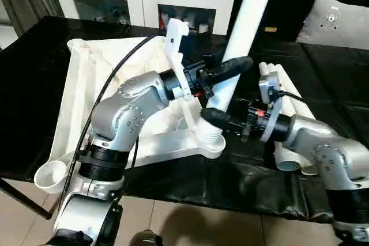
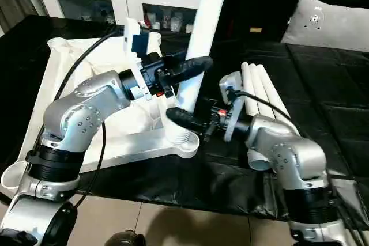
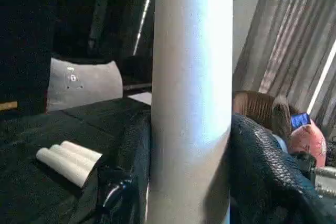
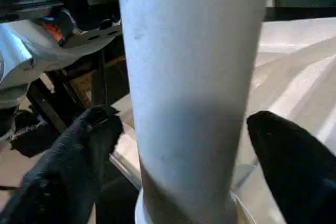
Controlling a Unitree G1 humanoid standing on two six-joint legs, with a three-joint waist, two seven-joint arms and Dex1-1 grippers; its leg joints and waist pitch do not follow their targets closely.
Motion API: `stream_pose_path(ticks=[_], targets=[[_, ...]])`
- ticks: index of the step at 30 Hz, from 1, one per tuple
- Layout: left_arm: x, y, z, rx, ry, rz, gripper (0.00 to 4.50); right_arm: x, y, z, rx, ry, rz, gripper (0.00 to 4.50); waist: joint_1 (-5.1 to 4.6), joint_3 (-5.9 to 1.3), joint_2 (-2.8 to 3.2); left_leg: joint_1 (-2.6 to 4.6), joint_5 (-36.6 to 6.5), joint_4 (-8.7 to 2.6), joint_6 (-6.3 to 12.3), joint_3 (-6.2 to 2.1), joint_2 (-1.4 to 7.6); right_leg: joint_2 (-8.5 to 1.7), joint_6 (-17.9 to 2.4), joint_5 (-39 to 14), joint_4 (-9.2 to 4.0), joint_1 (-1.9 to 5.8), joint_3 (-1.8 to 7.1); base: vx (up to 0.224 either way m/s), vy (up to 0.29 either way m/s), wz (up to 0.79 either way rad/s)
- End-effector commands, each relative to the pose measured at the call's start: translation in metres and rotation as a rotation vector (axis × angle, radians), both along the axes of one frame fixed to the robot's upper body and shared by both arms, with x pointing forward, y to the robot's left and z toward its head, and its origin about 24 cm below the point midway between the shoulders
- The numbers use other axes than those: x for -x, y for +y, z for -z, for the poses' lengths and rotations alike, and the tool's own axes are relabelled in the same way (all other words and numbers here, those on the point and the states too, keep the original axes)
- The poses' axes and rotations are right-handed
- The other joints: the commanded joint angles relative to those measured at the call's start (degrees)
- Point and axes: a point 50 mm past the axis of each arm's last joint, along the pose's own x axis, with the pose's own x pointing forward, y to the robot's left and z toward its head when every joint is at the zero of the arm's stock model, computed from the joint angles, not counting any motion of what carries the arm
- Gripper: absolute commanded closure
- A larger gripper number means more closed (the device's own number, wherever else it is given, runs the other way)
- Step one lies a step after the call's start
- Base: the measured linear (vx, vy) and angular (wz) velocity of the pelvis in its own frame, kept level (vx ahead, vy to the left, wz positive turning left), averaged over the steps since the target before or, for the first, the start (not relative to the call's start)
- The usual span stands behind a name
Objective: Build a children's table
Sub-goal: Pick table leg
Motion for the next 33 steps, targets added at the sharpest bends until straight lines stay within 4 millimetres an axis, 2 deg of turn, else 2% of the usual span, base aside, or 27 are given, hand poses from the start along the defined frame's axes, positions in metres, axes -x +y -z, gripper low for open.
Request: stream_pose_path(ticks=[1,3,7,8,10,12,16,17,21,22,31,32,33], targets=[[0.004,-0.003,-0.003,-0.002,-0.031,0.009,2.68,-0.003,0.0,-0.002,0.012,-0.012,0.008,0.57,-0.24,-3.86,-0.23,1.79,-8.4,-4.04,-0.18,-1.59,4.34,-5.44,-11.9,-4.4,-4.3,2.05,2.54,0.0,0.0,0.0],[0.005,-0.004,-0.002,-0.005,-0.032,0.012,2.68,-0.003,0.001,-0.001,0.009,-0.01,0.007,0.82,-0.21,-3.93,-0.26,1.83,-8.1,-4.02,-0.18,-1.6,4.37,-5.43,-11.9,-3.9,-4.22,2.1,2.54,0.0,0.0,0.0],[0.006,-0.004,-0.001,-0.01,-0.035,0.016,2.68,-0.004,0.002,-0.001,-0.001,-0.007,0.007,1.0,-0.25,-3.86,-0.24,1.8,-8.4,-4.04,-0.18,-1.58,4.35,-5.48,-11.8,-4.7,-4.33,2.09,2.57,0.0,0.0,0.0],[0.006,-0.005,-0.001,-0.012,-0.036,0.017,2.68,-0.004,0.002,-0.001,-0.003,-0.005,0.009,1.27,-0.24,-3.95,-0.31,1.81,-8.5,-4.0,-0.24,-1.57,4.35,-5.5,-11.8,-4.7,-4.31,2.12,2.56,0.0,0.0,0.0],[0.006,-0.005,-0.001,-0.014,-0.037,0.017,2.68,-0.004,0.001,-0.001,-0.002,-0.004,0.008,1.32,-0.26,-3.96,-0.29,1.82,-8.4,-4.04,-0.28,-1.59,4.37,-5.45,-11.7,-4.6,-4.29,2.1,2.54,0.0,0.0,0.0],[0.006,-0.005,-0.001,-0.013,-0.038,0.017,2.68,-0.004,0.001,0.0,-0.001,-0.002,0.006,1.62,-0.24,-4.01,-0.23,1.86,-8.4,-4.0,-0.35,-1.55,4.36,-5.47,-11.8,-4.4,-4.3,2.09,2.56,0.0,0.0,0.0],[0.006,-0.005,-0.001,-0.012,-0.039,0.017,2.68,-0.003,0.001,0.001,0.0,0.001,0.002,1.82,-0.23,-4.02,-0.26,1.8,-8.3,-3.98,-0.35,-1.54,4.34,-5.47,-11.7,-4.3,-4.29,2.16,2.55,0.0,0.0,0.0],[0.006,-0.006,0.0,-0.014,-0.041,0.018,2.68,-0.003,0.002,0.001,0.0,0.003,0.001,2.05,-0.23,-4.02,-0.28,1.81,-8.2,-3.98,-0.28,-1.56,4.34,-5.45,-11.7,-4.1,-4.27,2.15,2.55,0.0,0.0,0.0],[0.006,-0.007,0.0,-0.016,-0.042,0.02,2.68,-0.003,0.003,0.003,0.001,0.007,0.003,2.26,-0.21,-4.04,-0.25,1.8,-8.0,-3.96,-0.18,-1.56,4.36,-5.47,-11.7,-3.9,-4.23,2.14,2.54,0.0,0.0,0.0],[0.006,-0.007,0.0,-0.016,-0.042,0.02,2.68,-0.004,0.003,0.003,0.001,0.007,0.003,2.45,-0.21,-4.05,-0.24,1.81,-8.0,-3.97,-0.22,-1.58,4.37,-5.46,-11.7,-3.9,-4.22,2.15,2.54,0.0,0.0,0.0],[0.007,-0.013,0.001,-0.018,-0.011,0.017,2.68,-0.008,0.001,0.01,0.012,0.05,0.054,2.58,-0.23,-4.11,-0.18,1.8,-8.0,-3.9,-0.26,-1.58,4.35,-5.51,-12.2,-3.0,-4.07,2.21,2.53,0.0,0.0,0.0],[0.013,-0.017,0.001,-0.003,-0.001,0.062,1.98,-0.008,0.002,0.01,0.006,0.043,0.052,2.59,-0.19,-4.13,-0.11,1.8,-7.7,-3.85,-0.16,-1.54,4.33,-5.49,-12.5,-2.2,-4.04,2.21,2.54,0.0,0.0,0.0],[0.016,-0.019,0.0,0.003,-0.001,0.09,1.98,-0.008,0.002,0.009,0.006,0.035,0.049,2.59,-0.19,-4.15,-0.12,1.76,-7.5,-3.85,-0.11,-1.58,4.34,-5.49,-12.6,-2.0,-3.97,2.24,2.51,0.0,0.0,0.0]])
